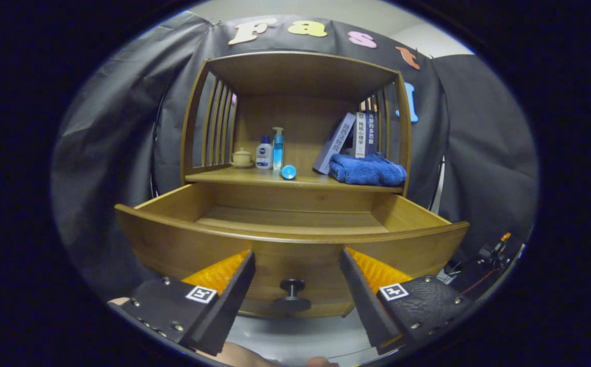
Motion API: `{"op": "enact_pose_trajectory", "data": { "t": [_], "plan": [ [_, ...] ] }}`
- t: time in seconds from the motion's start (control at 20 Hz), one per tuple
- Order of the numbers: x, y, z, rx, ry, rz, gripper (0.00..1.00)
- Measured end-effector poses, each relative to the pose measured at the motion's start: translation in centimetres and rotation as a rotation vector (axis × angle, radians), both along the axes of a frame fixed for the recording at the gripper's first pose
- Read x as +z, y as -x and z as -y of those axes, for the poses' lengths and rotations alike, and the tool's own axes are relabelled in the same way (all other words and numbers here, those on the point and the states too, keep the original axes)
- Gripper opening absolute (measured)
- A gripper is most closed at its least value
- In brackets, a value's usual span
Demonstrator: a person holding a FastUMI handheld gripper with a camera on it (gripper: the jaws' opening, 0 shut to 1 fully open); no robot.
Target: Pull open the drawer, take out the items inside it, and place them on the countertop above the cabinet.
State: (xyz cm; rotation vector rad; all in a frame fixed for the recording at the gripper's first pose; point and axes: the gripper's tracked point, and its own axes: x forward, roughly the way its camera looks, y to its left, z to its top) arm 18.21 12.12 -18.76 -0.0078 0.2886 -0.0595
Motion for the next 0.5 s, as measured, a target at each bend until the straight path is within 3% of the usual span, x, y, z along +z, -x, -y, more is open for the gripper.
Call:
{"op": "enact_pose_trajectory", "data": {
  "t": [0.5],
  "plan": [
    [0.1,-1.3,0.6,0.030,0.005,0.019,0.99]
  ]
}}
